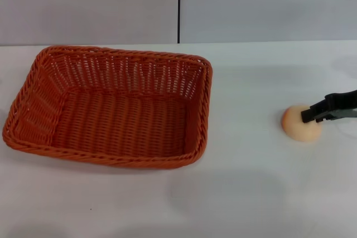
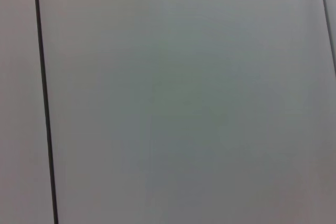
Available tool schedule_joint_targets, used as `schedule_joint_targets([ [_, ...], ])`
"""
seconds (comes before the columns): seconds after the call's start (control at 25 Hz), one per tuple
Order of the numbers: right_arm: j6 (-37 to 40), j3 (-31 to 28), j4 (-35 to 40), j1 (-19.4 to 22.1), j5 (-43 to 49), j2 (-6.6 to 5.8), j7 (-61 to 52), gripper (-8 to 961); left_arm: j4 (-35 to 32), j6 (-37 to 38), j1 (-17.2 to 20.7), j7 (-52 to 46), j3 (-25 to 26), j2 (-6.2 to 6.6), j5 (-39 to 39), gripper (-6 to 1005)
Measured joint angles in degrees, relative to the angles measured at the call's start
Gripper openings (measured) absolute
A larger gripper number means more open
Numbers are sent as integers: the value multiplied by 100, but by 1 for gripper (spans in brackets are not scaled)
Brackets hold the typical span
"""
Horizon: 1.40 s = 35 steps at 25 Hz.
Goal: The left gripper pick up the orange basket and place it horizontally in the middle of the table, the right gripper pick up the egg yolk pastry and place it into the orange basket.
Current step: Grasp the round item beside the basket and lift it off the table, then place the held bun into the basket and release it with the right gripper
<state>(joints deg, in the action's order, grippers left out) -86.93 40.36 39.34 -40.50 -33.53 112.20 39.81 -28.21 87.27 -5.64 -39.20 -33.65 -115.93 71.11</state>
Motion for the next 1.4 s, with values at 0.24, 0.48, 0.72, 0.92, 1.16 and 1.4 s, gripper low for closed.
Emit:
schedule_joint_targets([
  [0.24, -148, 20, 150, 89, -19, 4, -11, 212, 0, 0, 1, 0, 37, 0, 0, 682],
  [0.48, -766, -133, 695, 275, -391, 5, -38, 108, 1, 0, 4, 0, 51, -6, -2, 682],
  [0.72, -1619, -431, 1436, 564, -1192, 66, -131, 55, -30, 7, -14, 0, 51, -42, -33, 683],
  [0.92, -1797, -496, 1479, 570, -1741, 67, -134, 53, -45, 21, -17, 0, 51, -93, -36, 683],
  [1.16, -1787, -412, 1387, 307, -2276, 58, -105, 52, -50, 26, -14, 0, 51, -132, -36, 683],
  [1.4, -1401, -295, 777, -376, -2541, 83, 173, 51, -24, 65, 28, 159, 51, -177, -36, 683],
])
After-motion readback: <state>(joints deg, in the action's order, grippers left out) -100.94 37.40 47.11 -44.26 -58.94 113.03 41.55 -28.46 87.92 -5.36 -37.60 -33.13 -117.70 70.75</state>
